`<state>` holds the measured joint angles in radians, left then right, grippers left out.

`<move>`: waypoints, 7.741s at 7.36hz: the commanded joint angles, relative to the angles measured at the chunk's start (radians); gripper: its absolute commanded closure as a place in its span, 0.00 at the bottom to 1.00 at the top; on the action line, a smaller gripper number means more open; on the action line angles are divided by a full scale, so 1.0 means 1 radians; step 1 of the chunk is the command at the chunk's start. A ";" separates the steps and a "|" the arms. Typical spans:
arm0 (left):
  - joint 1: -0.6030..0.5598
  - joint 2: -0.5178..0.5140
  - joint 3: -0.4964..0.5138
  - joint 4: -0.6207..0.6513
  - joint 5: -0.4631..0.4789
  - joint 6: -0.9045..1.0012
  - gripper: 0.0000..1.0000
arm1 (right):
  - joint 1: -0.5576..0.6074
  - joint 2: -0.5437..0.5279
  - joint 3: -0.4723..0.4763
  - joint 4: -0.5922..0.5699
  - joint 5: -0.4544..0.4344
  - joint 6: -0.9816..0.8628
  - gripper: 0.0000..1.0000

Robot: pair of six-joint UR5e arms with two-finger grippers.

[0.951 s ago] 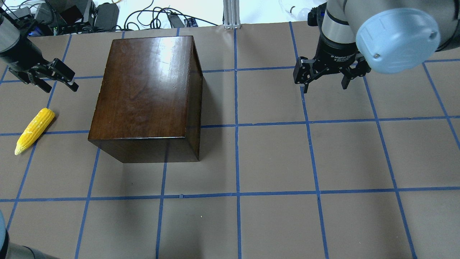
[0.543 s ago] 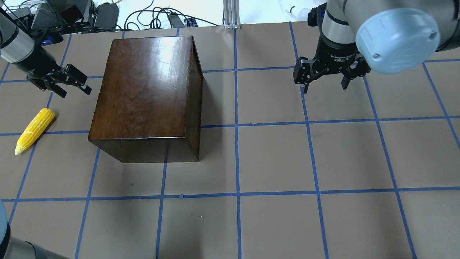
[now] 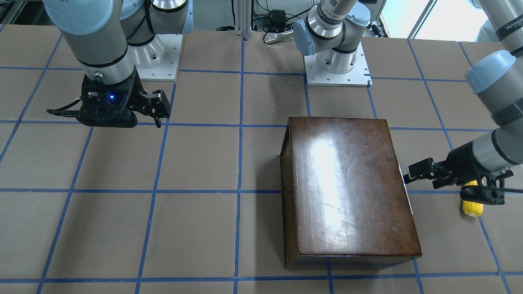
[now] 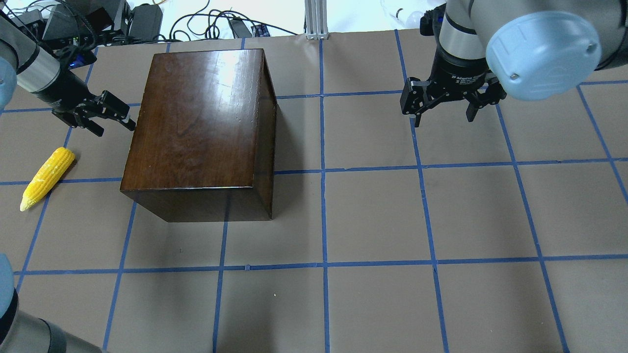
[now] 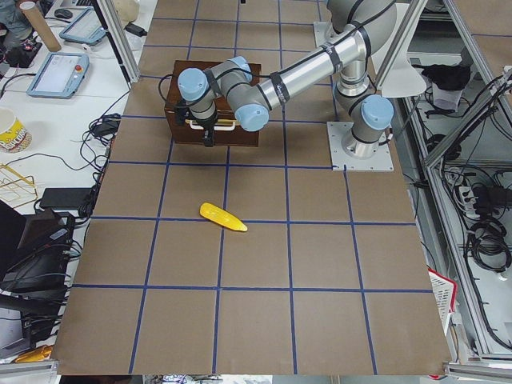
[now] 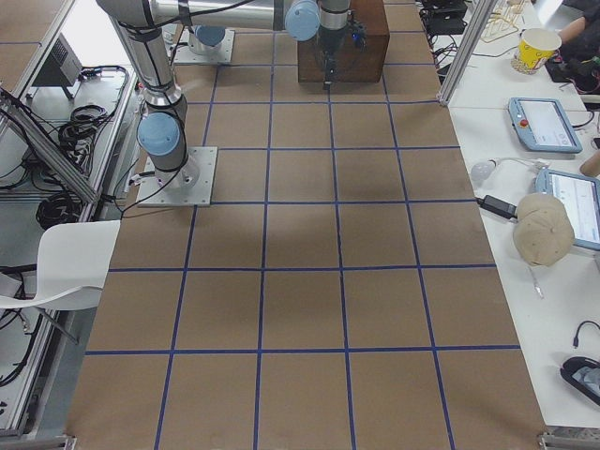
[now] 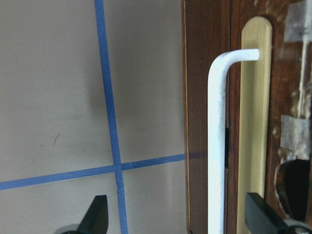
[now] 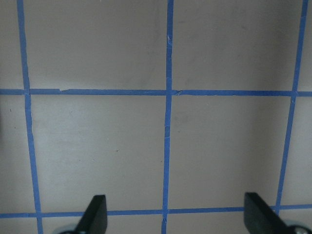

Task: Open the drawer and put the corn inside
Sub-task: 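Hook the left gripper onto the white drawer handle, then pull the drawer outward from the cabinet with the left gripper, then release the handle and move the left gripper over the yellow corn, then lower the left gripper and grasp the yellow corn cob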

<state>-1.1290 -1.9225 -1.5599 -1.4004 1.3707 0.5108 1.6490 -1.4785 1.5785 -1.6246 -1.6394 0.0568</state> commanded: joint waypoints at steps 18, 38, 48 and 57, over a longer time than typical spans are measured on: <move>0.038 -0.062 -0.005 0.089 -0.016 0.031 0.00 | 0.000 0.001 0.000 0.000 0.001 0.000 0.00; 0.173 -0.042 0.030 0.075 0.004 0.107 0.00 | 0.000 0.001 0.000 0.000 0.001 0.000 0.00; 0.244 -0.108 0.044 0.198 0.326 0.661 0.00 | 0.000 0.001 0.000 0.000 0.000 0.000 0.00; 0.296 -0.239 -0.051 0.432 0.252 0.689 0.00 | 0.000 0.001 0.000 0.000 0.000 0.000 0.00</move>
<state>-0.8340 -2.1543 -1.6095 -0.9719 1.6394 1.1991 1.6490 -1.4776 1.5782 -1.6245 -1.6392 0.0568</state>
